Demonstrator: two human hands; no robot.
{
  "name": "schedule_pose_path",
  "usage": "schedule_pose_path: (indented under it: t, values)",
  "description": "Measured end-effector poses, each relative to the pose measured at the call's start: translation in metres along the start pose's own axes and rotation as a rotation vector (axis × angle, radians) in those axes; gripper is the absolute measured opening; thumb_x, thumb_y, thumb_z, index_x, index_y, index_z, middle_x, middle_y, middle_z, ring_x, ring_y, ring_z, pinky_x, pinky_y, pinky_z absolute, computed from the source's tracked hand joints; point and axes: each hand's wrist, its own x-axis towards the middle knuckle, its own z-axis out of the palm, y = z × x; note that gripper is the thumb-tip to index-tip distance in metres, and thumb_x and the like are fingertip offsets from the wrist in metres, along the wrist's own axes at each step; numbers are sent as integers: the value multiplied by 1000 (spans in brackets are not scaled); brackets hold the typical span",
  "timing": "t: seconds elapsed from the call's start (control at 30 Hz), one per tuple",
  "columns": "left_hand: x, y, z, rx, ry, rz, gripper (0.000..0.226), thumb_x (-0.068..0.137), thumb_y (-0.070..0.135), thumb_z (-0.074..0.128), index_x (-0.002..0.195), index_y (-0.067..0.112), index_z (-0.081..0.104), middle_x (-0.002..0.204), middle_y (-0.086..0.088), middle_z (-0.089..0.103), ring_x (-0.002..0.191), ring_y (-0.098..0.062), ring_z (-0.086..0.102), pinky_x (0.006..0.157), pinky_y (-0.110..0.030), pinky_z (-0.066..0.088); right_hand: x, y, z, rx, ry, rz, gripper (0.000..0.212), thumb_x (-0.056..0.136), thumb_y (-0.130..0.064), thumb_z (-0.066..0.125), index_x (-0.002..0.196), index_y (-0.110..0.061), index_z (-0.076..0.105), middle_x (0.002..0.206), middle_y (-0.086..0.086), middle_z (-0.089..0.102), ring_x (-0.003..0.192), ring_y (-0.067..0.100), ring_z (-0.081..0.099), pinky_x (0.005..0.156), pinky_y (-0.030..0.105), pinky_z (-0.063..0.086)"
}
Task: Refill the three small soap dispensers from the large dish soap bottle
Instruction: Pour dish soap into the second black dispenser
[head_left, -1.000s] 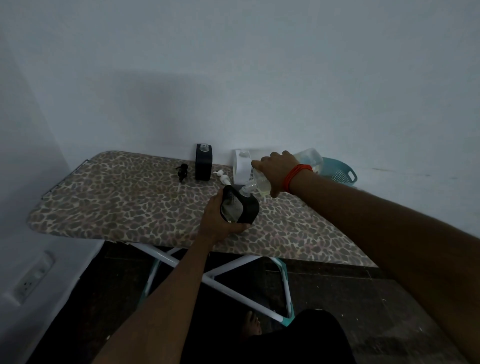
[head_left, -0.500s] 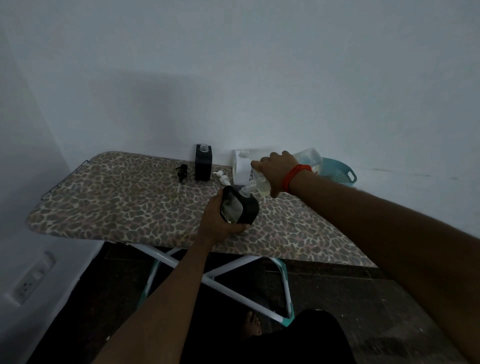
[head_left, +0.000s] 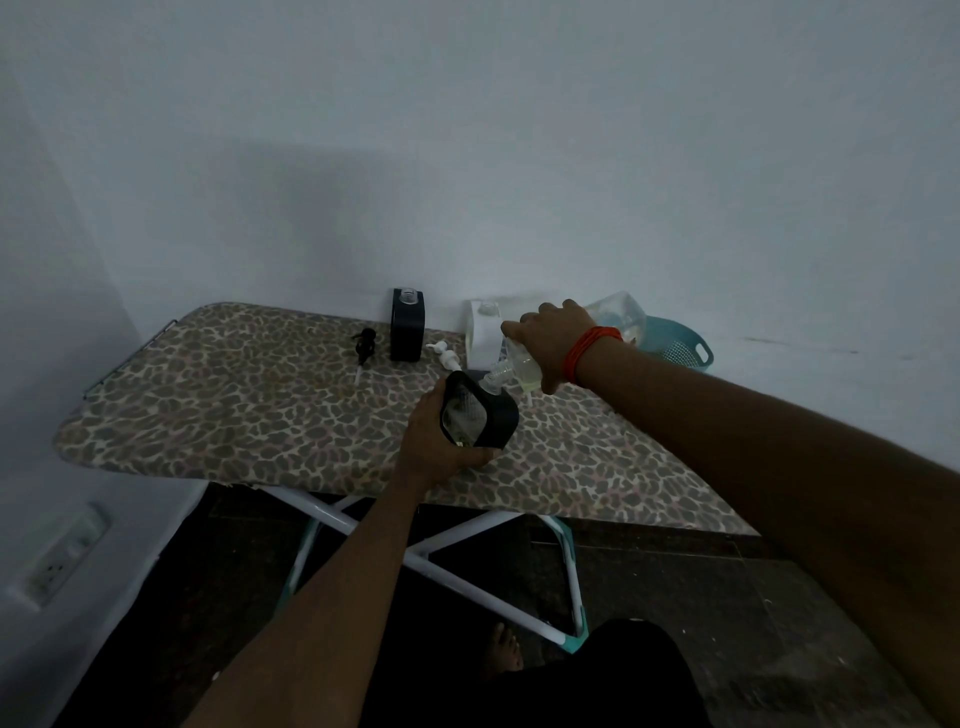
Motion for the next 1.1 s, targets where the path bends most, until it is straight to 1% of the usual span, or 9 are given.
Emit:
schedule_pose_path:
  t: [0.33,0.7,0.83,1.1]
  values:
    - [0,1,0,-22,-11,15,112,62,20,99,154,8,37,155,-9,46,144,-25,44,116,-51,39,0,-2,-4,-37,-3,-4,94,65,-47,87,139,-23,34,129,4,57,117,29,54,94,46,44]
    - [-3,0,-1,-14,15,8,114,59,24,100,154,11,38,153,-6,48,142,-23,46,114,-51,41,-3,-4,-11,-66,-14,-7,90,65,-45,87,136,-22,36,128,5,57,117,28,54,94,45,43]
    - [-3,2,-1,-17,13,0,114,60,26,100,154,10,38,154,-7,47,143,-24,45,115,-50,40,-3,-4,-12,-78,-15,-8,93,67,-46,86,140,-22,33,131,5,56,119,29,53,95,45,43]
    - [-2,2,-2,-22,-3,13,113,60,22,100,154,9,38,153,-8,48,143,-25,45,116,-51,39,-2,-6,-14,-84,-16,-9,93,65,-44,88,139,-22,35,129,5,58,118,29,54,94,46,43]
